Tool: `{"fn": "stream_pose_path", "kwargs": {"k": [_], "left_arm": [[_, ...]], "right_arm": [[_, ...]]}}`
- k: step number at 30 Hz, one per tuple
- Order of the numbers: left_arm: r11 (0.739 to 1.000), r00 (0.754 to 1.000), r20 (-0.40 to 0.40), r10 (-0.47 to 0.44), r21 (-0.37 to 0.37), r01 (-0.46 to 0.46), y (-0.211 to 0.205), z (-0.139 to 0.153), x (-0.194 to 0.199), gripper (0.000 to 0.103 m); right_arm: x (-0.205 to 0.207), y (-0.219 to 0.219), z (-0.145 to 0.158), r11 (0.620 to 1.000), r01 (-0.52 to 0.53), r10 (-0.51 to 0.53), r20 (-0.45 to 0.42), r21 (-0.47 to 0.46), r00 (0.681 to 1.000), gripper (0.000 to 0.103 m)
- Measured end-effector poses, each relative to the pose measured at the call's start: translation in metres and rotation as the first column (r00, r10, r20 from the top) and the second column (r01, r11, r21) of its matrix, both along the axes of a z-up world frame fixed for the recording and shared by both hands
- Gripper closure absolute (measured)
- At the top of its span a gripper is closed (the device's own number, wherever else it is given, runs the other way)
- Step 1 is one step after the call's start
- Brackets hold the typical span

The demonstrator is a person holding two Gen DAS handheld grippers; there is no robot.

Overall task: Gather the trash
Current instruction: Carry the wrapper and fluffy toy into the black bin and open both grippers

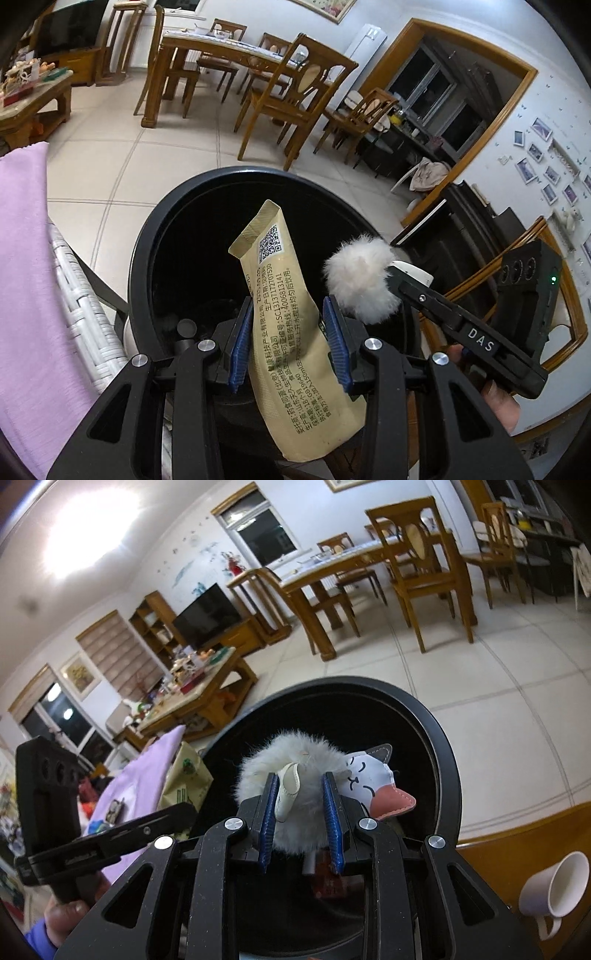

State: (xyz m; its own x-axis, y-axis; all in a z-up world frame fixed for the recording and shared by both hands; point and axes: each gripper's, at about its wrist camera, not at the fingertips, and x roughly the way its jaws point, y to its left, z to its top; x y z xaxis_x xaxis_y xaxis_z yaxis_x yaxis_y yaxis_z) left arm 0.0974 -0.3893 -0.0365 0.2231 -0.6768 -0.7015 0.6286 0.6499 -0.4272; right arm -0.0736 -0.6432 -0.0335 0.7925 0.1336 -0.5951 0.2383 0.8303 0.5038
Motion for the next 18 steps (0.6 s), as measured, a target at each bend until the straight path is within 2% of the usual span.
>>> {"fn": "stream_pose_path", "kwargs": {"k": [8, 10, 11, 12, 18], "left_arm": [[0.999, 1.0, 0.012, 0.011, 0.051, -0.012, -0.012, -0.003, -0.007, 0.062], [0.998, 1.0, 0.016, 0.015, 0.059, -0.016, -0.011, -0.001, -0.008, 0.051], [0.998, 0.999, 0.023, 0.022, 0.06, -0.023, -0.008, 0.001, -0.009, 0.041], [0.998, 0.999, 0.032, 0.028, 0.058, -0.03, -0.008, 0.003, -0.011, 0.037], [0.999, 0.998, 0.047, 0.047, 0.021, -0.048, 0.019, 0.02, -0.019, 0.035]], "right_arm": [[0.009, -0.001, -0.01, 1.0, -0.004, 0.004, -0.01, 0.027, 1.0, 0.07], [0.008, 0.002, -0.007, 1.0, 0.0, 0.0, -0.009, 0.026, 1.0, 0.067], [0.008, 0.003, -0.006, 1.0, 0.003, -0.003, -0.008, 0.026, 1.0, 0.062], [0.007, 0.005, -0.004, 1.0, 0.006, -0.006, -0.007, 0.027, 1.0, 0.059], [0.007, 0.02, 0.009, 1.0, 0.002, -0.002, 0.002, 0.013, 1.0, 0.059]]}}
